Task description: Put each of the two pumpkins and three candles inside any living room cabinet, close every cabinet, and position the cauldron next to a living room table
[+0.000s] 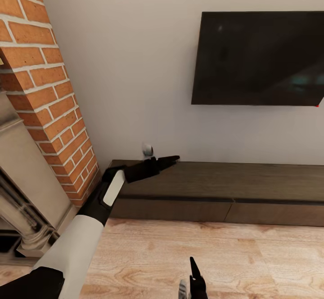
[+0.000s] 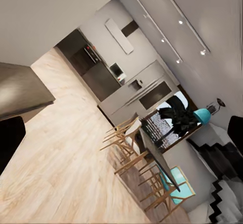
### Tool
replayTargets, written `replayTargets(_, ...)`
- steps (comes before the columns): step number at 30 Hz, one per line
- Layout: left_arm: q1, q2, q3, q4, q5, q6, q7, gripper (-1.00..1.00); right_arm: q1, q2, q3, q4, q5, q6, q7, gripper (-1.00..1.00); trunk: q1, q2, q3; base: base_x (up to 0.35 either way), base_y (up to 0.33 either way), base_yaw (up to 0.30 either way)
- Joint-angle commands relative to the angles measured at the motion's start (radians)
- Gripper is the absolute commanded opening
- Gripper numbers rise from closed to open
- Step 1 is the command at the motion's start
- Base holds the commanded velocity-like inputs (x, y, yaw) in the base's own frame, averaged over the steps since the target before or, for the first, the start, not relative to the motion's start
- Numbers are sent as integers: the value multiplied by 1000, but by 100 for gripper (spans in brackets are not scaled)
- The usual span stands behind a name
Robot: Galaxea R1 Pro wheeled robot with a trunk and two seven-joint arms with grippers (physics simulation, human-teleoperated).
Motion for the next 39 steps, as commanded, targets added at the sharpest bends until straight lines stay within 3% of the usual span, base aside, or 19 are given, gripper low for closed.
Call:
replayTargets(1,0,0,0,-20,-1,-1,1,100,-1,1,3,-8,0,2,0,100,0,0,0,0,0,0)
replayTargets(6,-33,-2,1,-69,-2,1,5,100,-3,1,11,-29,3,2,3,100,0,0,0,0,0,0)
replayTargets(8,-98,5,10,3,-3,2,39,100,-4,-4,14,-25,6,-2,5,100,0,0,0,0,0,0)
replayTargets(18,-103,8,10,-27,2,0,56,100,-5,-2,14,-30,-7,-5,1,100,0,0,0,0,0,0)
replayTargets(21,-103,7,10,-28,3,0,57,100,-38,0,13,-29,-46,-1,0,100,0,0,0,0,0,0)
replayTargets(26,-102,7,10,-28,3,-1,59,100,-138,-1,12,35,-196,2,-1,100,0,0,0,0,0,0)
replayTargets(27,-102,7,10,-28,2,-3,59,100,-149,-2,12,48,-206,1,-2,100,0,0,0,0,0,0)
replayTargets(39,-99,9,11,-29,10,-16,57,100,-172,-4,12,77,-222,-3,0,100,0,0,0,90,0,0)
